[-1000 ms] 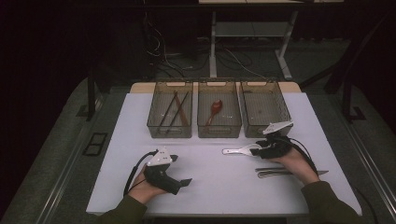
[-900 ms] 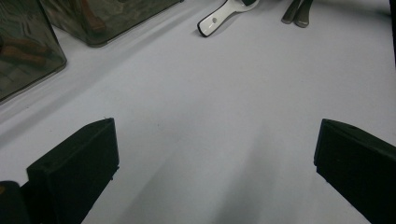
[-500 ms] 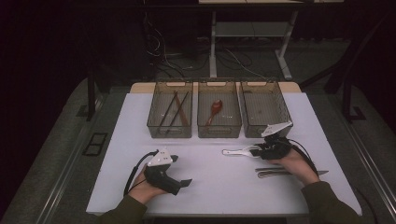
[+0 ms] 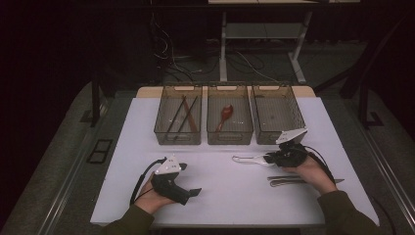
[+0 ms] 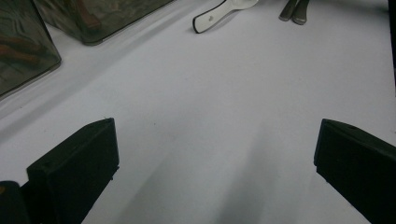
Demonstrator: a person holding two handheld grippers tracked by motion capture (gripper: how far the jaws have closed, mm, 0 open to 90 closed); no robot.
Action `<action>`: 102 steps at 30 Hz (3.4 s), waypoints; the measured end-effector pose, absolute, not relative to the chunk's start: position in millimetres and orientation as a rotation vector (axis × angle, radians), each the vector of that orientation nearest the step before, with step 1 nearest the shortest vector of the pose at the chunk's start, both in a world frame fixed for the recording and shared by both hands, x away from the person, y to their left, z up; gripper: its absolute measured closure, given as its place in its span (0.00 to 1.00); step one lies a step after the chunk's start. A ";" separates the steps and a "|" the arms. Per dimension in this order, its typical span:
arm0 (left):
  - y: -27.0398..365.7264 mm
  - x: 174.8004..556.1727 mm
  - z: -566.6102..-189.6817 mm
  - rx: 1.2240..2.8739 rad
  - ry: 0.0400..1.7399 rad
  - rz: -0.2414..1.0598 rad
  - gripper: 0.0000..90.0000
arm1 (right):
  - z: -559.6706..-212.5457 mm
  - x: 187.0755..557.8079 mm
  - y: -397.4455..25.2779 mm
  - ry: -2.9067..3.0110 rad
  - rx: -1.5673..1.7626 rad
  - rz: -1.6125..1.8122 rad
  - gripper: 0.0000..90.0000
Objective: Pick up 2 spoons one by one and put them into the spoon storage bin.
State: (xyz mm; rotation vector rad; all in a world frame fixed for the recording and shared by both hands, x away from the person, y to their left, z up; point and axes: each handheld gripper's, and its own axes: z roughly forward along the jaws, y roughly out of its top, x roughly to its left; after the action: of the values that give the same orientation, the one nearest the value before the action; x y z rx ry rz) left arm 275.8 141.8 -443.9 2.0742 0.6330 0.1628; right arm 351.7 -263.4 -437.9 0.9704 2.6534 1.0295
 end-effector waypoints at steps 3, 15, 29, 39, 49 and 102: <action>141.6 275.8 -444.2 2.074 0.630 0.162 0.00 | -437.2 350.9 -262.4 2.653 0.959 1.025 0.91; 143.9 275.8 -444.9 2.091 0.619 0.170 0.00 | -431.1 349.2 -260.4 2.627 0.933 1.048 0.92; 146.7 273.2 -442.8 2.091 0.634 0.176 0.00 | -415.6 346.5 -264.1 2.565 0.942 1.147 0.92; 146.5 273.3 -443.3 2.090 0.635 0.170 0.00 | -400.9 346.0 -264.5 2.512 0.932 1.213 0.92; 146.5 273.6 -443.4 2.090 0.634 0.168 0.00 | -385.6 348.3 -265.3 2.441 0.946 1.282 0.92; 146.4 272.7 -443.3 2.083 0.635 0.169 0.00 | -375.4 426.6 -206.0 2.368 1.078 1.164 0.92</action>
State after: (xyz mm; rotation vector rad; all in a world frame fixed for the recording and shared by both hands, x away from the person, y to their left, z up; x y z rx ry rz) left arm 272.7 146.4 -443.3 2.0827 0.6354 0.1686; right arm 426.6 -206.0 -375.4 1.0775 2.3682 1.1642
